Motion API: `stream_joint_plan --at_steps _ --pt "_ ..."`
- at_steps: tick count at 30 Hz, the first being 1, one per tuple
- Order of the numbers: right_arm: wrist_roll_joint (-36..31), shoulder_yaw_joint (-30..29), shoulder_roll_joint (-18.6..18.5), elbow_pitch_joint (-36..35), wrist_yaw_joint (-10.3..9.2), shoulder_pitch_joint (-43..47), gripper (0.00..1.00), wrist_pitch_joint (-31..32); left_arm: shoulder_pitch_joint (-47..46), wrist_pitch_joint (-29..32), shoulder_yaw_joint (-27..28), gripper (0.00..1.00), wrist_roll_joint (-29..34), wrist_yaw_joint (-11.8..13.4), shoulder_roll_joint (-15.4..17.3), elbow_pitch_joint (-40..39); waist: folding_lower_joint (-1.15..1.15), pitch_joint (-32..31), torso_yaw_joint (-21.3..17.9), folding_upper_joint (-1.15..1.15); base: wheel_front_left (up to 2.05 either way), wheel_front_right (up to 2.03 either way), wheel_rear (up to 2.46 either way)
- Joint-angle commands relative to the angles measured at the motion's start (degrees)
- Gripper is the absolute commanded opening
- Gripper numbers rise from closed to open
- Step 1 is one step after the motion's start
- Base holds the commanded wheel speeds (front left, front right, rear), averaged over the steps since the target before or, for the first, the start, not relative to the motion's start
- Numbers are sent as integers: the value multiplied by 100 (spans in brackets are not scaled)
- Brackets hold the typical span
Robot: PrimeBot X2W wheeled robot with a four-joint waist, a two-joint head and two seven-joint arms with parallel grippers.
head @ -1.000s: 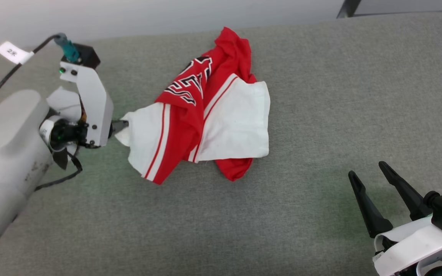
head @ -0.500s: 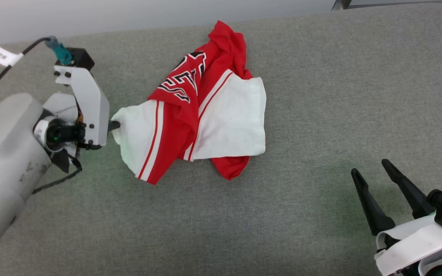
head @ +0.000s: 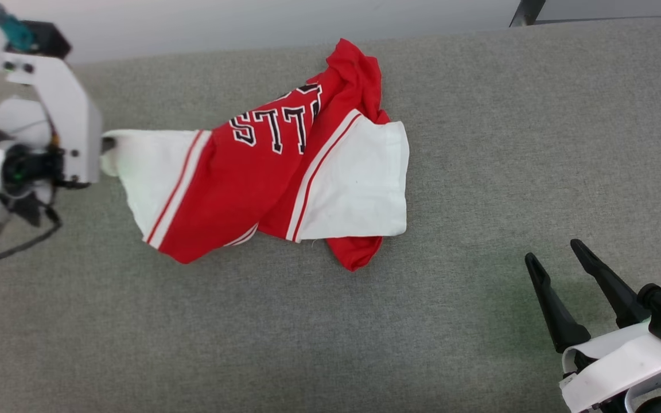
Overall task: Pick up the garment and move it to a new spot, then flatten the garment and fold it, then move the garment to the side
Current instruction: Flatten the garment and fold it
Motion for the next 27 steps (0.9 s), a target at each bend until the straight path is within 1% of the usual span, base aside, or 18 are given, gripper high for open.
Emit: stream_joint_plan --at_steps 1,3,4,8,10,15,16,17,18,19,22,25,27 --pt "3 19 4 12 -8 30 100 11 9 22 -13 0 56 123 126 -6 0 -3 -3 0 0 0 0" --pt "20 35 -12 16 -8 17 100 11 104 21 -70 0 115 201 190 -12 0 -2 -10 0 0 0 0" --pt "20 35 -12 16 -8 17 100 11 104 21 -70 0 115 201 190 -12 0 -2 -10 0 0 0 0" --pt "48 67 -32 14 -8 -44 100 16 330 -209 -152 0 244 380 249 150 0 22 -47 0 0 0 0" --pt "57 70 -59 13 -8 -69 100 36 488 -217 -208 0 229 409 193 270 0 32 -73 0 0 0 0" --pt "84 48 -117 34 -8 -137 100 88 594 -468 -248 0 319 351 78 511 0 22 -92 0 0 0 0" --pt "92 78 -128 46 -8 -164 100 109 610 -521 -258 20 342 353 47 562 0 6 -83 0 0 0 0" --pt "103 121 -150 58 -7 -204 100 130 624 -568 -267 46 354 341 5 613 0 -17 -71 0 0 0 0" --pt "132 152 -170 79 -8 -250 100 170 634 -640 -262 76 362 312 -46 643 0 -48 -50 0 0 0 0" --pt "157 179 -194 107 -8 -298 100 200 637 -731 -228 100 331 279 -83 676 0 -78 -29 0 0 0 0" --pt "225 306 -296 226 -8 -497 100 380 691 -1055 -133 100 274 183 -169 699 0 -189 62 0 0 0 0" --pt "345 502 -420 440 -8 -752 100 634 821 -1508 -48 100 258 94 -285 609 0 -299 220 0 0 0 0" --pt "514 651 -482 628 -7 -949 100 824 920 -1880 46 100 236 102 -338 472 0 -357 347 0 0 0 0"
